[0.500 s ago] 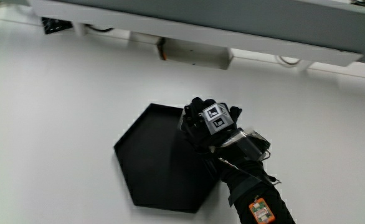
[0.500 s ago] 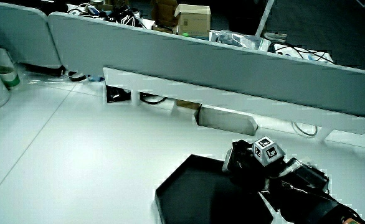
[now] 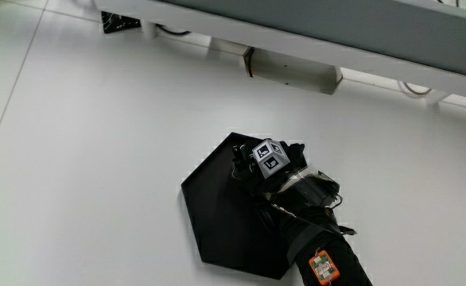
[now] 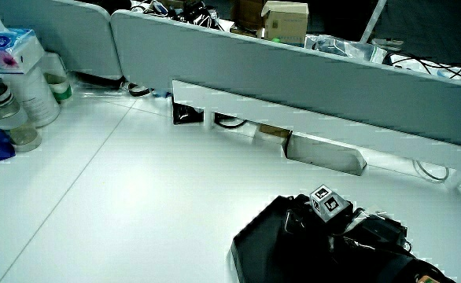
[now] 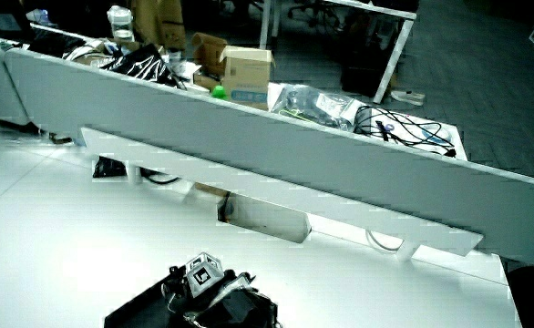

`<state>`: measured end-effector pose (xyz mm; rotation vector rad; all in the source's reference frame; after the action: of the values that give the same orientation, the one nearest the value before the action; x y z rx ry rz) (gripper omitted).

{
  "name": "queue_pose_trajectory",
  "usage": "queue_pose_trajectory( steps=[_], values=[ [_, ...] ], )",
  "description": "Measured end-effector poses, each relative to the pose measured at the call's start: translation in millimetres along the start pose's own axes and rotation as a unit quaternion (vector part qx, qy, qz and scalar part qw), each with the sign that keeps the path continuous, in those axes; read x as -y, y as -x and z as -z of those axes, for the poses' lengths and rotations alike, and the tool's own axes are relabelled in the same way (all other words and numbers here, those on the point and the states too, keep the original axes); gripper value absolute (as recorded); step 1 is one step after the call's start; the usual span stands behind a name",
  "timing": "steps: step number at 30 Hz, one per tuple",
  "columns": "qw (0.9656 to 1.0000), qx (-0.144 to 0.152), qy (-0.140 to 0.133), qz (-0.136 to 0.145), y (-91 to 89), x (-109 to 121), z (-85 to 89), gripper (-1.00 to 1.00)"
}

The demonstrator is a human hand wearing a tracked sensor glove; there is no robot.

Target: Place speaker into plate

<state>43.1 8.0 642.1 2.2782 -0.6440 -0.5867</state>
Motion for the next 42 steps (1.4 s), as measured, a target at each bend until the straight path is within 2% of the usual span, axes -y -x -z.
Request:
queue_pose_trajectory(
  steps=[3,7,8,9,11,13,14,15,16,18,19,21,23,25,27,29,30,32,33,34,36,37,38,39,40,42],
  values=[
    [1.0000,0.005,0.001,0.000,3.3,-2,4.8,0.00],
    [0.9995,0.013,0.029,0.003,9.0,-8,13.9,0.00],
    [0.9994,0.013,0.032,-0.003,9.4,-8,13.7,0.00],
    [0.9991,0.019,0.036,0.005,9.9,-9,16.6,0.00],
    [0.9991,0.016,0.040,0.003,8.8,-9,20.3,0.00],
    [0.9979,0.016,0.062,0.005,9.3,-12,30.4,0.00],
    [0.9978,0.015,0.064,0.000,9.9,-12,33.6,0.00],
    [0.9975,0.022,0.066,0.015,8.2,-12,35.2,0.00],
    [0.9979,0.007,0.064,0.009,6.2,-11,34.7,0.00],
    [0.9981,0.006,0.061,0.004,5.4,-11,30.5,0.00],
    [0.9969,-0.001,0.079,-0.004,6.6,-15,32.7,0.00],
    [0.9953,-0.012,0.095,-0.013,8.7,-17,34.7,-0.11],
    [0.9940,-0.011,0.108,-0.008,8.4,-19,40.1,-0.22],
    [0.9946,-0.028,0.099,-0.012,6.5,-17,45.2,-0.33],
    [0.9958,-0.030,0.087,-0.002,4.3,-11,47.1,-0.44],
    [0.9967,-0.047,0.066,0.001,1.5,-5,48.7,-0.56],
    [0.9965,-0.055,0.064,-0.001,0.4,-3,50.4,-0.61],
    [0.9959,-0.084,0.033,-0.012,-2.1,7,46.9,-0.72],
    [0.9943,-0.101,0.028,-0.021,-1.0,10,47.1,-0.78],
    [0.9933,-0.113,0.001,-0.023,-0.7,15,43.4,-0.83],
    [0.9903,-0.137,-0.021,-0.015,-1.4,21,46.7,-0.94],
    [0.9887,-0.147,-0.029,0.002,-3.6,21,52.7,-1.00],
    [0.9855,-0.163,-0.039,0.026,-7.6,23,58.9,-1.00],
    [0.9817,-0.181,-0.055,0.022,-11.6,28,62.4,-1.00],
    [0.9758,-0.208,-0.066,0.008,-14.3,30,69.7,-1.00],
    [0.9654,-0.242,-0.098,-0.001,-22.5,41,65.5,-1.00]
  ],
)
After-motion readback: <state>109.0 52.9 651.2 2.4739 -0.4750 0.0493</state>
